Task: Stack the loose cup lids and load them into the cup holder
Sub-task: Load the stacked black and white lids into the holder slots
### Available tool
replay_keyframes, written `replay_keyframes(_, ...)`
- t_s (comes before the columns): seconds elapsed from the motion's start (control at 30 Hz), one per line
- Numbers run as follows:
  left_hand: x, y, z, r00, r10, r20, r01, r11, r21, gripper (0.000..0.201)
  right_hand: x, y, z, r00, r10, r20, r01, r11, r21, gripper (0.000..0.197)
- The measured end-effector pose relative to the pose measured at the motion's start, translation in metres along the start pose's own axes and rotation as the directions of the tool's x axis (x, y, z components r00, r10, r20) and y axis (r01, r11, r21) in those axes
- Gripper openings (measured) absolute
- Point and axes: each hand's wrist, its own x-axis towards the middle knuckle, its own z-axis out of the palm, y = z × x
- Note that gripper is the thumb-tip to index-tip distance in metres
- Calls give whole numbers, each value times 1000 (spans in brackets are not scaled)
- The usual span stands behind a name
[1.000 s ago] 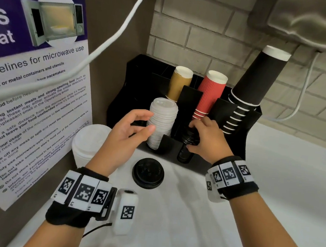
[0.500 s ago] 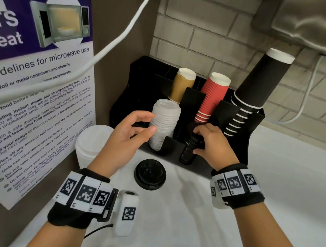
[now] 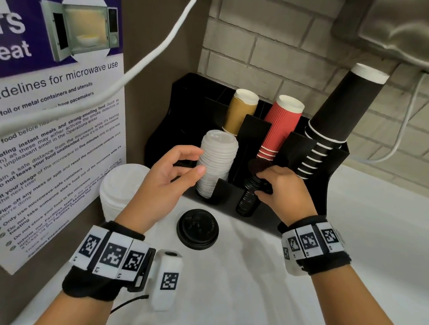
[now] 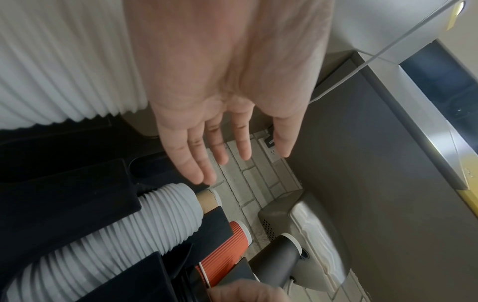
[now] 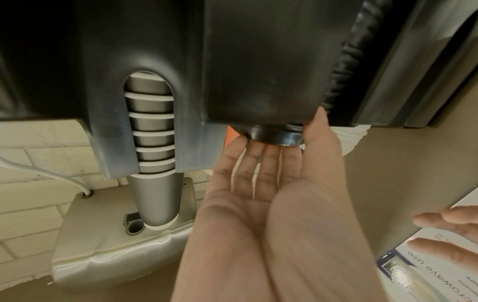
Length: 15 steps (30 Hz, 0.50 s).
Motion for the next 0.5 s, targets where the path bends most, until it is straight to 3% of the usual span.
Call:
replay_keyframes(0.07, 0, 0, 0, 1000, -1, -1, 1, 1000, -1, 31, -1, 1, 2, 1000, 3, -9, -3, 1000, 29, 46)
replay_keyframes(0.2, 0, 0, 0, 1000, 0, -5, 0, 1000, 2, 30, -4, 3, -2, 999, 49, 1, -49, 989, 137, 70)
replay_keyframes(0.27, 0, -1, 0, 1000, 2, -1, -2, 1000, 6, 30, -4, 1, -6, 997, 70, 43, -73, 995, 67, 72)
replay_keyframes(0.33, 0, -1, 0, 1000, 3, 2, -3, 1000, 4, 29, -6, -7, -8, 999, 47, -28, -47, 999, -12, 61)
replay_keyframes(0.4, 0, 0, 0, 1000, 7, -5, -7, 1000, 2, 30, -10, -23, -7, 980, -59, -189, 75, 994, 79, 43)
replay_keyframes(0.43, 1, 1, 0, 1000, 9, -9, -9, 1000, 3, 31, -12, -33, -3, 972, -124, -200, 156, 976, 154, 35)
replay_keyframes(0.5, 2, 0, 0, 1000, 13, -10, -13, 1000, 4, 30, -15, -51, 10, 971, -239, 20, 220, 921, 321, 29)
